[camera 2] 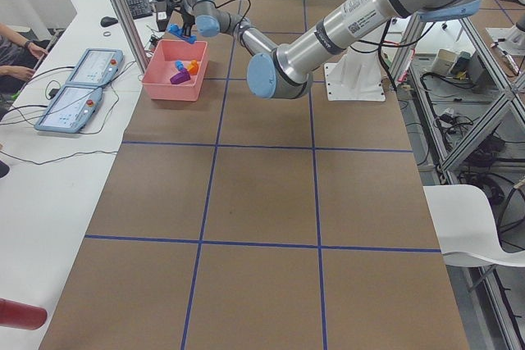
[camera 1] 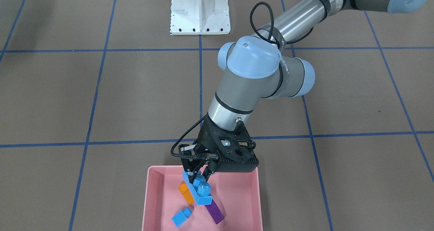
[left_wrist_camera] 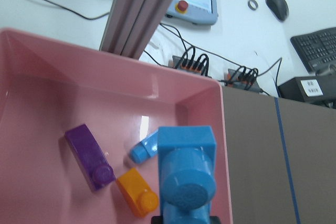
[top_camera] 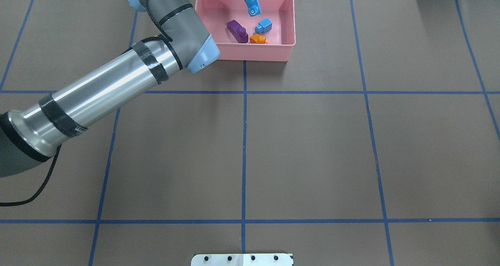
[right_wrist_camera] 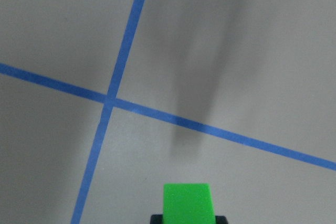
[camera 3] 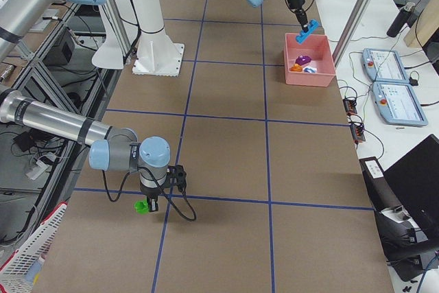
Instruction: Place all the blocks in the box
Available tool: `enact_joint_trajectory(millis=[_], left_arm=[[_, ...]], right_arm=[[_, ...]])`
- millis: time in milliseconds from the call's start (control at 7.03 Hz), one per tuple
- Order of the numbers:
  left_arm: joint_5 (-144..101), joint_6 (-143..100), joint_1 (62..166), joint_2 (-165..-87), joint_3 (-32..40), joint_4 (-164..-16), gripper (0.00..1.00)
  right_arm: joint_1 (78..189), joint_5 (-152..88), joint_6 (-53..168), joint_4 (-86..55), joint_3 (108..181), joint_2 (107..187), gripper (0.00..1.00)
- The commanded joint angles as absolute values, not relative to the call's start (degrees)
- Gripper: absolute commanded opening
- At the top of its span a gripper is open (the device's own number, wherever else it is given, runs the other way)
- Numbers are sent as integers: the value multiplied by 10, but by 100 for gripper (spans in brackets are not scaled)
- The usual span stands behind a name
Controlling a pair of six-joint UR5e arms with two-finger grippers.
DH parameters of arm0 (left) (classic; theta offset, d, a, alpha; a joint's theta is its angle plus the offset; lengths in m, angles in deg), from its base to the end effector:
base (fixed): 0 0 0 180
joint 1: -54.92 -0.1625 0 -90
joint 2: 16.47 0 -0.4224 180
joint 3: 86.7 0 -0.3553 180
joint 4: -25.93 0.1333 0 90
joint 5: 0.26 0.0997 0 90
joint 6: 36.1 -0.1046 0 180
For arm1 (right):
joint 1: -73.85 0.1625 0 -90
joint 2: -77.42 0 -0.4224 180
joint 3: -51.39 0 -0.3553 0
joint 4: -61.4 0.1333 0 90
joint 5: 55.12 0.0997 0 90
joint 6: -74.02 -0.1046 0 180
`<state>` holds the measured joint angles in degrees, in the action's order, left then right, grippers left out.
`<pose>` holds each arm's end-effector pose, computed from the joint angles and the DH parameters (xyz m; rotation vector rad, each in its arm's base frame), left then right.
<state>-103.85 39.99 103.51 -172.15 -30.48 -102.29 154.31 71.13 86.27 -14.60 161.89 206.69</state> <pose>0.4582 -0.6840 0.0895 0.4578 1.1554 -0.3810 0.0437 -0.1710 0.6962 -0.0658 -0.6372 -0.3410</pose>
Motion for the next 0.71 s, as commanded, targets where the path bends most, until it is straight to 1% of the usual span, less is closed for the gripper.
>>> enact_joint_trajectory(millis=[0,142,285,569], left_arm=[[-969,498,1033,-1733,-333,-1047,78],[-948,500,1026,-1730,-347,-1049,86],[-947,502,1026,-1714,-349,-1047,100],[-977,501,1043,-1712,-341,-1037,100]], right_arm=[[1598,698,877,-148,1633,2034,0],[1601,695,876,-151,1631,2001,0],[1608,694,876,-206,1634,1944,0],[1614,693,876,-321,1633,1807,0]])
